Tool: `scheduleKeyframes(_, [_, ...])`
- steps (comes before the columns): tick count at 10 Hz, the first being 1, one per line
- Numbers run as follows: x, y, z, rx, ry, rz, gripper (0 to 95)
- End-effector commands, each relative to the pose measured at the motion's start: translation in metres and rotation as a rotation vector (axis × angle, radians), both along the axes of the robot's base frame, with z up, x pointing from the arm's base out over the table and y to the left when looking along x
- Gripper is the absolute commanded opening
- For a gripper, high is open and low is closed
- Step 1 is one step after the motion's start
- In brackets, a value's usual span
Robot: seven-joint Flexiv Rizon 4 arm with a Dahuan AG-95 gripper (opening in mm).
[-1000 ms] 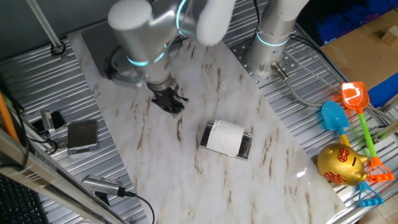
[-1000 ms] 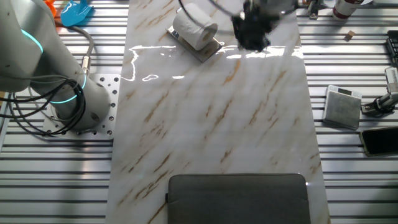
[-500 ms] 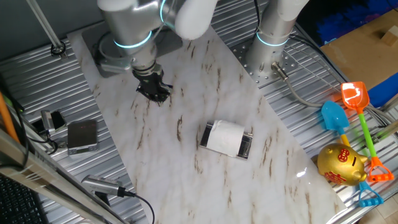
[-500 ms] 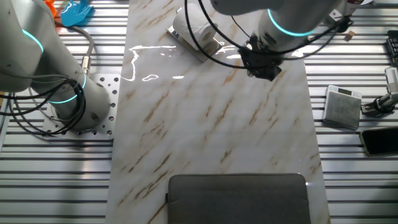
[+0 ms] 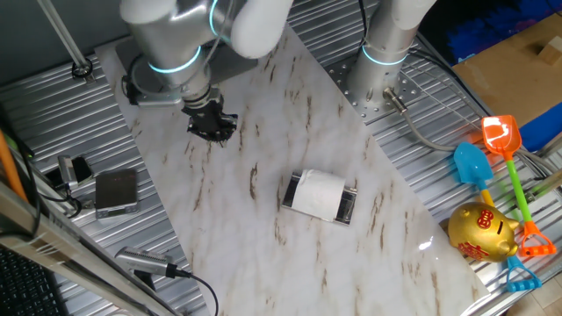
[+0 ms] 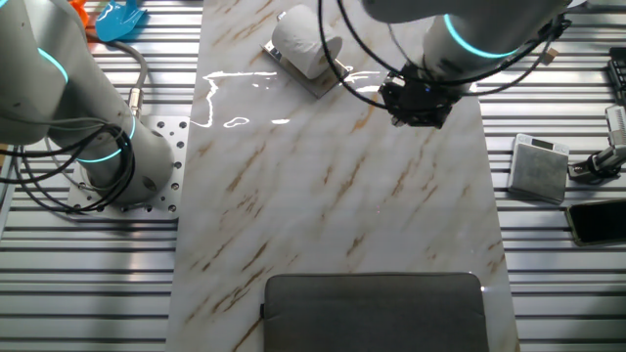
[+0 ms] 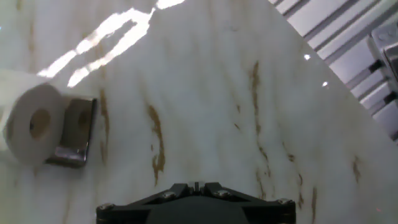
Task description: Take the roll of paper down from the shelf
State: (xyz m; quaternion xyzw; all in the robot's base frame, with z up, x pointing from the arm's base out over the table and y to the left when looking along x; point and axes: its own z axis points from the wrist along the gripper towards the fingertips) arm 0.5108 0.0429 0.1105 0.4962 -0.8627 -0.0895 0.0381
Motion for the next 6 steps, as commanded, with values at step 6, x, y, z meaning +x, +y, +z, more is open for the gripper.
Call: scheduleKeyframes(6, [0.044, -0.085, -0.025, -0.011, -0.017, 0.005, 0.0])
